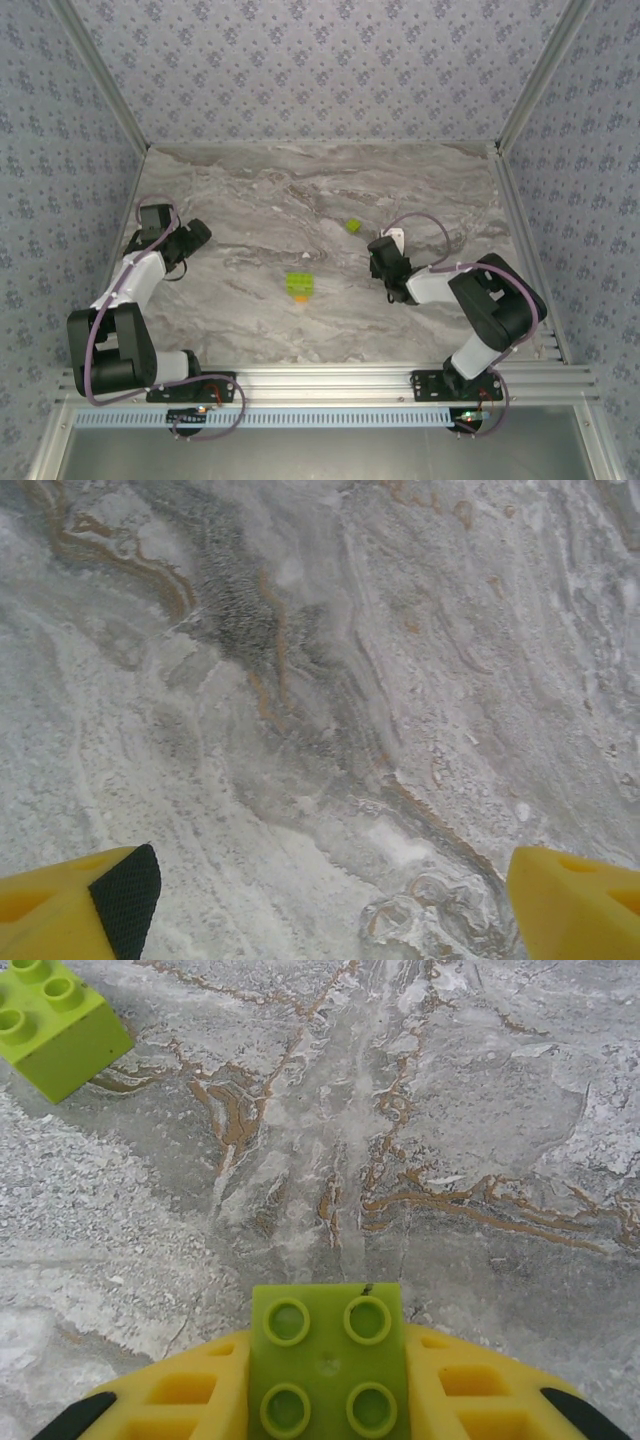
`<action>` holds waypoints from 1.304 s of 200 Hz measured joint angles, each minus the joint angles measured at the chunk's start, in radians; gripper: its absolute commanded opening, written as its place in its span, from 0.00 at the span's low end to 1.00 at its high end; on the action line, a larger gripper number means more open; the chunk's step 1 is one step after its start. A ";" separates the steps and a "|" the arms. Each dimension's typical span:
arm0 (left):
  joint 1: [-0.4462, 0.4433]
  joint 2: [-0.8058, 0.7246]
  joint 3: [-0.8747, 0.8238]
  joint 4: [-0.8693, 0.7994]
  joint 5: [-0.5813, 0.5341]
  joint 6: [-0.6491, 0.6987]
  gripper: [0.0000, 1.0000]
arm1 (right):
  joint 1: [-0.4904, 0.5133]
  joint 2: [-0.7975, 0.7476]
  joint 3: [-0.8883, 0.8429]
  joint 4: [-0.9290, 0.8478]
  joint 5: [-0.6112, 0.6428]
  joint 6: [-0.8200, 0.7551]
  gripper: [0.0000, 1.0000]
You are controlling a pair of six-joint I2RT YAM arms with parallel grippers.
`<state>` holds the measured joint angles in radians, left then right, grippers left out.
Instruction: Assemble a carrot with lego
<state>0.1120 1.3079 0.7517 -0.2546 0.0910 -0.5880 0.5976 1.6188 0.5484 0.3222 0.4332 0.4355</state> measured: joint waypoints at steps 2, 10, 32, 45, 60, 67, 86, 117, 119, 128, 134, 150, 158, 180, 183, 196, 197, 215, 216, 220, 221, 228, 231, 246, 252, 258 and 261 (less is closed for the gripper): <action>-0.005 -0.003 -0.002 0.006 0.003 0.001 0.90 | 0.001 -0.001 -0.001 0.000 0.000 0.000 0.28; -0.024 -0.018 -0.015 0.024 0.008 0.012 0.90 | 0.002 -0.005 -0.003 -0.002 -0.002 0.000 0.28; -0.124 -0.127 -0.071 0.061 0.018 0.061 0.90 | 0.013 -0.030 -0.011 -0.031 -0.014 -0.002 0.28; -0.190 -0.225 -0.121 0.098 0.022 0.100 0.90 | 0.020 -0.056 -0.016 -0.066 -0.032 -0.007 0.28; -0.256 -0.357 -0.188 0.133 0.025 0.139 0.92 | 0.025 -0.087 -0.021 -0.109 -0.054 -0.016 0.28; -0.286 -0.419 -0.221 0.144 0.025 0.156 0.93 | 0.025 -0.098 -0.022 -0.126 -0.061 -0.022 0.28; -0.362 -0.571 -0.313 0.151 0.021 0.189 0.97 | 0.025 -0.124 -0.021 -0.157 -0.080 -0.040 0.28; -0.468 -0.841 -0.419 0.070 0.025 0.200 0.97 | 0.025 -0.133 -0.020 -0.185 -0.105 -0.062 0.28; -0.475 -0.856 -0.423 0.064 0.025 0.200 0.97 | 0.025 -0.133 -0.020 -0.185 -0.108 -0.062 0.28; -0.505 -0.916 -0.428 0.044 0.027 0.199 0.97 | 0.025 -0.133 -0.019 -0.188 -0.114 -0.063 0.28; -0.528 -0.937 -0.428 0.040 0.029 0.199 0.97 | 0.025 -0.132 -0.018 -0.189 -0.118 -0.063 0.28; -0.595 -0.933 -0.428 0.030 0.037 0.199 0.97 | 0.027 -0.130 -0.011 -0.189 -0.127 -0.063 0.28; -0.639 -0.913 -0.428 0.015 0.034 0.201 0.97 | 0.030 -0.127 -0.005 -0.190 -0.131 -0.063 0.28; -0.766 -0.846 -0.428 -0.021 0.017 0.204 0.97 | 0.046 -0.113 0.010 -0.189 -0.135 -0.063 0.28; -0.780 -0.838 -0.428 -0.024 0.014 0.204 0.98 | 0.048 -0.111 0.011 -0.189 -0.135 -0.063 0.28; -0.832 -0.800 -0.428 -0.034 0.005 0.206 0.97 | 0.058 -0.104 0.016 -0.188 -0.135 -0.063 0.28; -0.834 -0.798 -0.428 -0.034 0.005 0.206 0.97 | 0.059 -0.103 0.017 -0.188 -0.135 -0.062 0.28; -0.854 -0.725 -0.423 -0.030 0.006 0.215 0.97 | 0.069 -0.085 0.025 -0.188 -0.134 -0.062 0.28; -0.855 -0.717 -0.423 -0.029 0.006 0.216 0.97 | 0.069 -0.084 0.026 -0.188 -0.134 -0.062 0.28; -0.857 -0.698 -0.421 -0.026 0.006 0.221 0.97 | 0.071 -0.080 0.029 -0.187 -0.134 -0.062 0.28; -0.857 -0.694 -0.420 -0.025 0.006 0.222 0.97 | 0.071 -0.079 0.030 -0.187 -0.134 -0.063 0.28; -0.861 -0.661 -0.417 -0.016 0.006 0.227 0.97 | 0.074 -0.073 0.038 -0.186 -0.135 -0.063 0.28; -0.863 -0.648 -0.415 -0.011 0.006 0.230 0.97 | 0.074 -0.070 0.041 -0.186 -0.135 -0.063 0.28; -0.878 -0.575 -0.402 0.013 0.006 0.245 0.97 | 0.078 -0.057 0.053 -0.185 -0.134 -0.063 0.28; -0.881 -0.551 -0.397 0.025 0.006 0.251 0.97 | 0.079 -0.055 0.056 -0.185 -0.134 -0.063 0.28; -0.885 -0.531 -0.390 0.034 0.006 0.259 0.97 | 0.081 -0.053 0.058 -0.185 -0.135 -0.063 0.28; -0.885 -0.525 -0.387 0.040 0.006 0.261 0.97 | 0.082 -0.053 0.058 -0.185 -0.135 -0.063 0.28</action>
<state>-0.7734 0.7834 0.3645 -0.2150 0.0967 -0.3271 0.6796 1.5658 0.6067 0.1375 0.2985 0.3725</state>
